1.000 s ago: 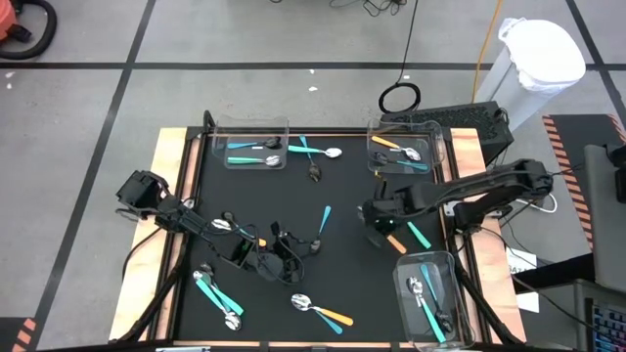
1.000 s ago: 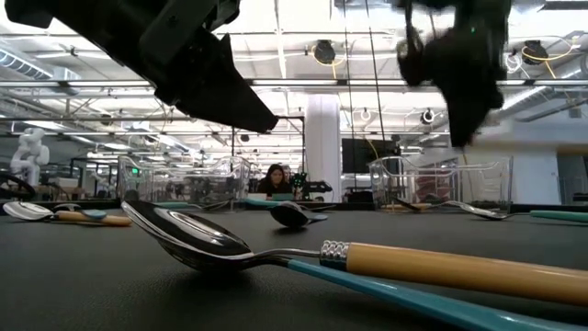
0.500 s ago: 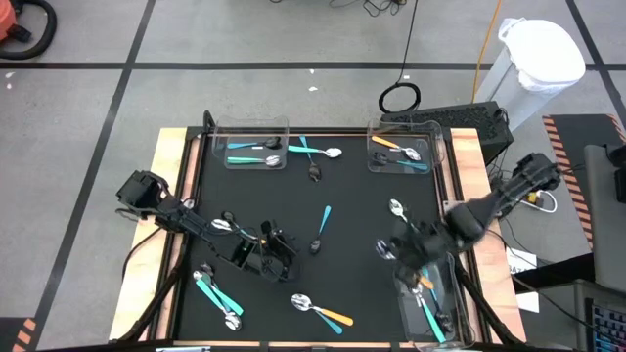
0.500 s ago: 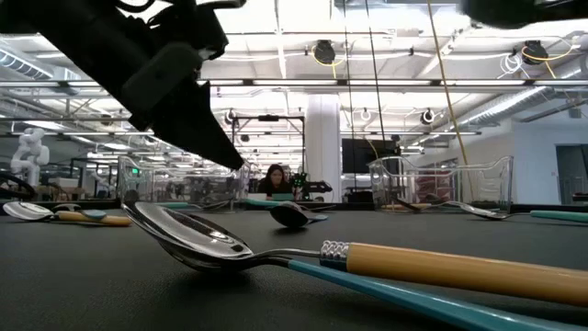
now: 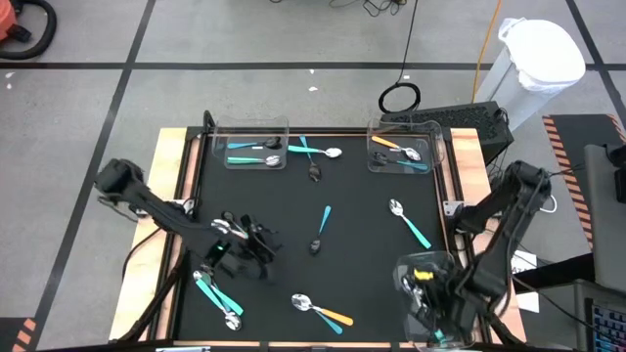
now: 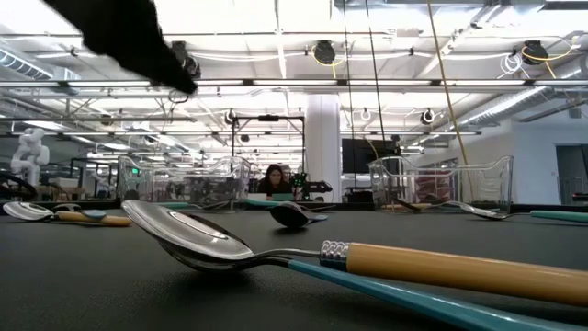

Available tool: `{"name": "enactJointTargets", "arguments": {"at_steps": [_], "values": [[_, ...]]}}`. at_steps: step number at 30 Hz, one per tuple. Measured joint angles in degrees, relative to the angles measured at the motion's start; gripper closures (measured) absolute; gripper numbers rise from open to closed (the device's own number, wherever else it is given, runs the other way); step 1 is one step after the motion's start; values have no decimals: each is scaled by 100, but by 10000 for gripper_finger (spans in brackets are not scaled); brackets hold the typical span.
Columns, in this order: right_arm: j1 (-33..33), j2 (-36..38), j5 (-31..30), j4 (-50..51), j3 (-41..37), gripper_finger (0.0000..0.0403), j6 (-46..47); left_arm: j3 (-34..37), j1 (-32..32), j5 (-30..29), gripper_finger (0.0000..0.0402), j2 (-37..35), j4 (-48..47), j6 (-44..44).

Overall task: Sort silverware by color (type)
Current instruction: Put the yellow spoon into the bottom right transparent bin, then put the yellow spoon into the top left transparent bin

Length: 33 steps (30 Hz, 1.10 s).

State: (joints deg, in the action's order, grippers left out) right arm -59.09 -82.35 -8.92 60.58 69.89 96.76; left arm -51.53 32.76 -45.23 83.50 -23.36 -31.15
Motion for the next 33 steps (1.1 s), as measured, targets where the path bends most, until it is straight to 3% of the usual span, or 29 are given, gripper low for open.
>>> {"name": "enactJointTargets", "arguments": {"at_steps": [7, 14, 22, 27, 33], "values": [[-375, -658, 13, -26, 0, 353, 648, 0, 264, -551, 222, -1114, 21, 471], [-411, -769, 10, 67, 0, 272, 1414, 2, 513, -1079, 222, -1929, 211, 895], [-401, -723, -56, 154, -2, 228, 1698, 4, 677, -1185, 222, -2022, 192, 1078], [-342, -714, -559, 6, 0, 230, 1298, 4, 831, -1857, 222, -1994, 184, 1111], [-156, -714, -1435, 26, 44, 231, 570, 4, 832, -1883, 222, -1993, 184, 1096]]}}
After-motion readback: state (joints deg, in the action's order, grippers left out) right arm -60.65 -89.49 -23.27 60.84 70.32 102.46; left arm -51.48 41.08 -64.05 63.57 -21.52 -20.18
